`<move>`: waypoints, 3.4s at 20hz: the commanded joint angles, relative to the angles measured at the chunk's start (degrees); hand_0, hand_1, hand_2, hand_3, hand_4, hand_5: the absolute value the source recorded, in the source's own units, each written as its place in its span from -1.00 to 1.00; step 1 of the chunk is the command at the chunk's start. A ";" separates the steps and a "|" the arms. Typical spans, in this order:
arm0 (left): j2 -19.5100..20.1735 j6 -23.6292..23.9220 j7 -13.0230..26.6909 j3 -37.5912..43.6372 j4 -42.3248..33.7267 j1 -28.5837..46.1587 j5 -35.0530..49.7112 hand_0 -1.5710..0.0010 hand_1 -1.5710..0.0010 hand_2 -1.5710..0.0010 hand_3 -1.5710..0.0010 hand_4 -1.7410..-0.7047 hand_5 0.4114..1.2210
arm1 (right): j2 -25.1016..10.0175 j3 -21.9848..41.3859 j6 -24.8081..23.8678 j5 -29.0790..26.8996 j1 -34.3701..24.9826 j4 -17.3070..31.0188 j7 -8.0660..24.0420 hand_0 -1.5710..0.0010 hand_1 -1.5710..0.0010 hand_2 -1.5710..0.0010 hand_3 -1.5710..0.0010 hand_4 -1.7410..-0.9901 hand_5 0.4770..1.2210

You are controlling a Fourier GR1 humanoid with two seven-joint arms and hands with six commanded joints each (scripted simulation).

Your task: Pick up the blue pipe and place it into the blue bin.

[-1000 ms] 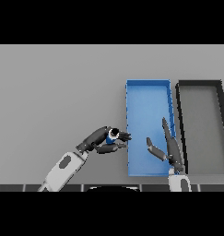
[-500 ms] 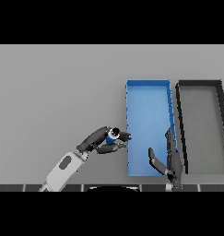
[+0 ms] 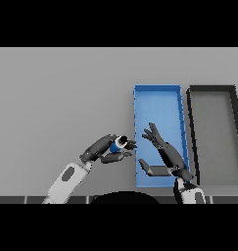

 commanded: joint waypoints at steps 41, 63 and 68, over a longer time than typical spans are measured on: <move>-1.79 -9.28 -2.25 4.34 -0.32 1.25 -7.80 0.15 0.19 0.23 0.22 -0.01 1.00 | 7.84 7.73 5.39 -1.88 -36.26 12.26 11.17 -0.98 -0.98 -0.98 -0.98 -0.32 0.96; -3.78 -8.65 7.11 5.89 -1.76 3.85 -8.53 0.99 0.99 0.99 0.99 0.57 -0.79 | 5.58 -2.68 -8.23 -23.63 -50.23 8.54 22.28 -1.00 -1.00 -1.00 -1.00 -0.34 1.00; -3.15 -8.54 7.21 5.77 -2.14 3.93 -9.32 1.00 1.00 1.00 1.00 0.59 -0.82 | -2.74 -12.55 -13.14 -27.22 -63.74 13.35 21.83 -1.00 -1.00 -1.00 -1.00 -0.35 1.00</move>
